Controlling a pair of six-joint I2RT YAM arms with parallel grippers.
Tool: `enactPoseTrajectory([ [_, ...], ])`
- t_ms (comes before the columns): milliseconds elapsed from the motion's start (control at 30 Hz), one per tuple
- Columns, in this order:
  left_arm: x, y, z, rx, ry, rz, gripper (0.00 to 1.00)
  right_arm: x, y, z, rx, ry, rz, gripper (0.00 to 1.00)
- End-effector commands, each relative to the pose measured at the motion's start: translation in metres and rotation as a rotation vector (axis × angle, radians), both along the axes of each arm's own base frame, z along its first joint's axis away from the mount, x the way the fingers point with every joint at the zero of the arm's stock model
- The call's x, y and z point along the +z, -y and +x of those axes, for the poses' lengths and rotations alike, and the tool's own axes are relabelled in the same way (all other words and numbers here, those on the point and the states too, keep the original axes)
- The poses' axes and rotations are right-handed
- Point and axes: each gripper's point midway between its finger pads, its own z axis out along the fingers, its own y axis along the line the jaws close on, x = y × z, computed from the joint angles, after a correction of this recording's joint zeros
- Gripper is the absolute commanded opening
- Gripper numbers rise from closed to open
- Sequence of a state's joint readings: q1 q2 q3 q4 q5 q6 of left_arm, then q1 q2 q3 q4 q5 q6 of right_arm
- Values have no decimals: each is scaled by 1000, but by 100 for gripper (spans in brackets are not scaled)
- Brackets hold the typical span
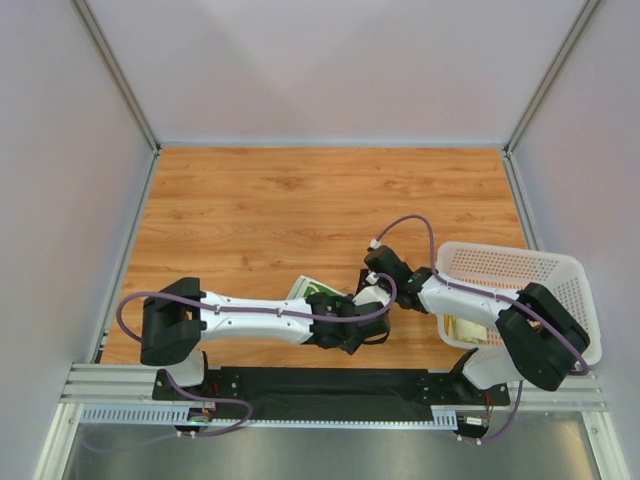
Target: Roll the towels
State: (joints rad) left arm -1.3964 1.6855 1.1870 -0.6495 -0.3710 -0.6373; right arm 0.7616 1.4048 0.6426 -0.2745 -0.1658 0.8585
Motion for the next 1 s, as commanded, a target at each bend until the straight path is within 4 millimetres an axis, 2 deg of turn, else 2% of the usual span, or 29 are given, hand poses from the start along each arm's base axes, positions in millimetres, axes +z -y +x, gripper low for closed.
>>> enactPoseTrajectory([
  [0, -3, 5, 9, 1, 48, -8, 50, 9, -7, 1, 37, 12, 5, 2],
  [133, -10, -3, 13, 3, 76, 10, 53, 11, -9, -1, 47, 6, 14, 2],
  [567, -72, -29, -6, 29, -17, 31, 53, 10, -13, 0, 61, -27, -7, 2],
  [733, -76, -34, -3, 45, -2, 41, 53, 11, -17, 0, 75, -41, 0, 2],
  [833, -83, -41, -2, 64, -8, 58, 46, 11, -16, -3, 93, -58, -11, 2],
  [867, -86, -44, 0, 76, -13, 68, 42, 12, -17, -2, 93, -59, -10, 2],
  [900, -87, -45, 1, 82, -14, 66, 31, 12, -16, -4, 96, -62, -11, 2],
  [967, -92, -50, 1, 92, -31, 75, 25, 11, -15, -7, 98, -70, -9, 3],
])
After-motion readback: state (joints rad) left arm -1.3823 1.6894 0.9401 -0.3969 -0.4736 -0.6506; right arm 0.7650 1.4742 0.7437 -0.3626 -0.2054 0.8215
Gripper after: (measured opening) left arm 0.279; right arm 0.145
